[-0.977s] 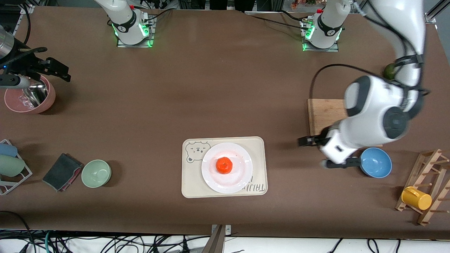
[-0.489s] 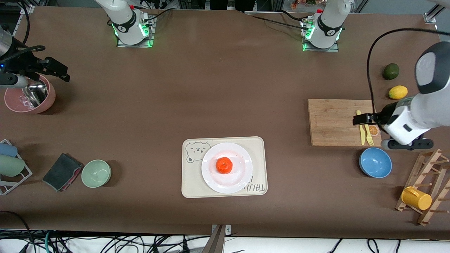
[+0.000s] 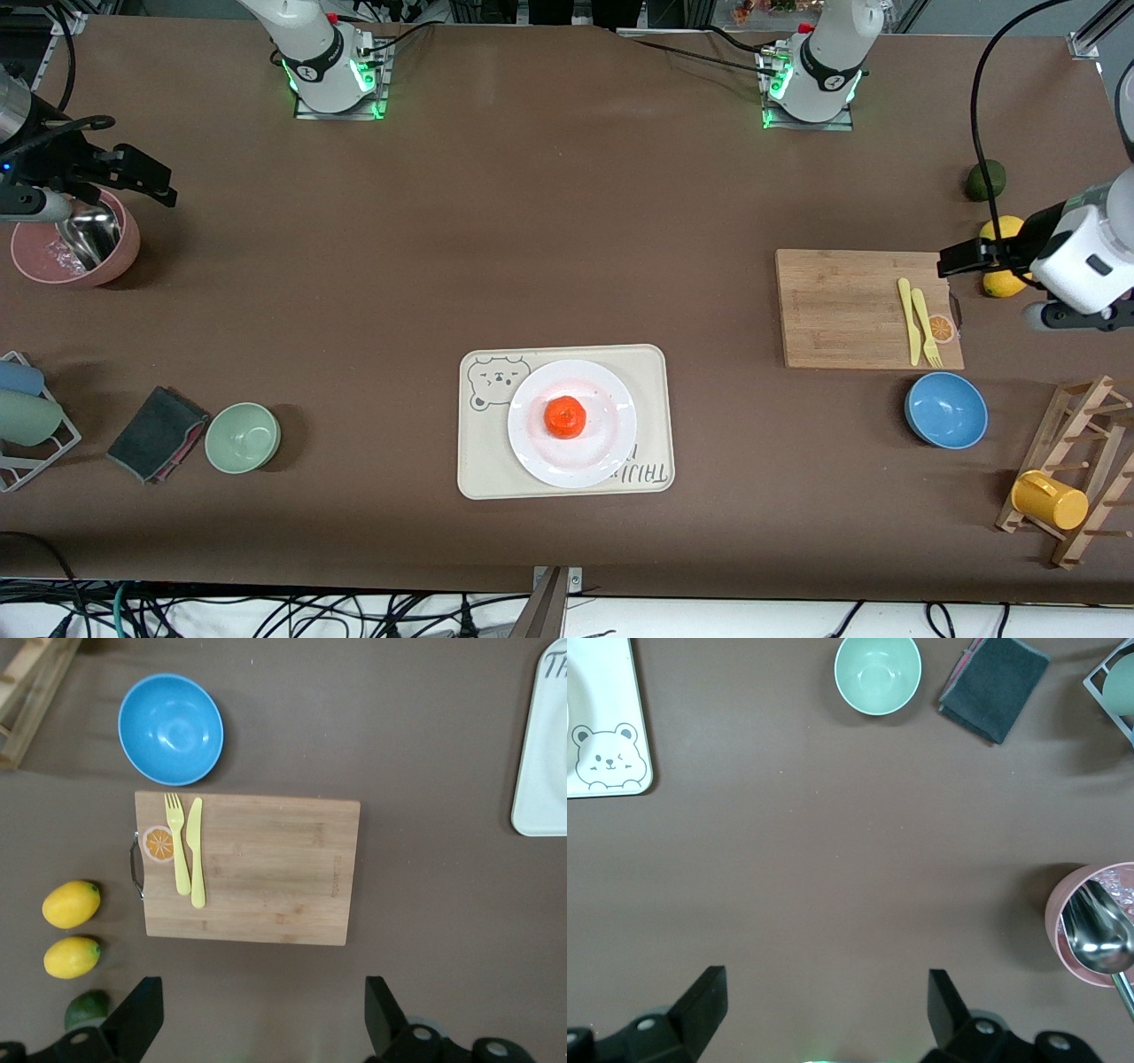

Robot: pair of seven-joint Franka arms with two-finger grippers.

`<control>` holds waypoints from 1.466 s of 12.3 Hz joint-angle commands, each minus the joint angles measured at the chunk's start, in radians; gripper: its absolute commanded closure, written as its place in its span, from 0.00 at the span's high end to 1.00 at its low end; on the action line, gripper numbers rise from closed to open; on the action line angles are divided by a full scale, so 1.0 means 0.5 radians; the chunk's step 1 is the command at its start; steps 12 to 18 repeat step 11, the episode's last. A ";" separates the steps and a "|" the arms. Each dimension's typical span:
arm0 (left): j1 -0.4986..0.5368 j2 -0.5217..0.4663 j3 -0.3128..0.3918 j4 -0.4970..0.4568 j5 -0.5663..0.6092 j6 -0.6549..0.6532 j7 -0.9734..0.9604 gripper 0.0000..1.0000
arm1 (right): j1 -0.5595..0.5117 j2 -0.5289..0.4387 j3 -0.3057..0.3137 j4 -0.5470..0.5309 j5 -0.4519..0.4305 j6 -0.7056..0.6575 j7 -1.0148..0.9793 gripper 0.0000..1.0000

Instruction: Place orange and plate with both arms

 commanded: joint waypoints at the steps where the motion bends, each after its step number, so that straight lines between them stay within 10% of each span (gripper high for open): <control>1: -0.006 -0.342 -0.021 -0.425 0.057 0.191 0.054 1.00 | 0.001 0.025 -0.002 0.066 0.030 -0.047 -0.020 1.00; 18: 0.003 -0.401 0.056 -0.416 0.057 0.262 0.186 1.00 | 0.004 0.025 0.001 0.076 0.027 -0.047 -0.020 1.00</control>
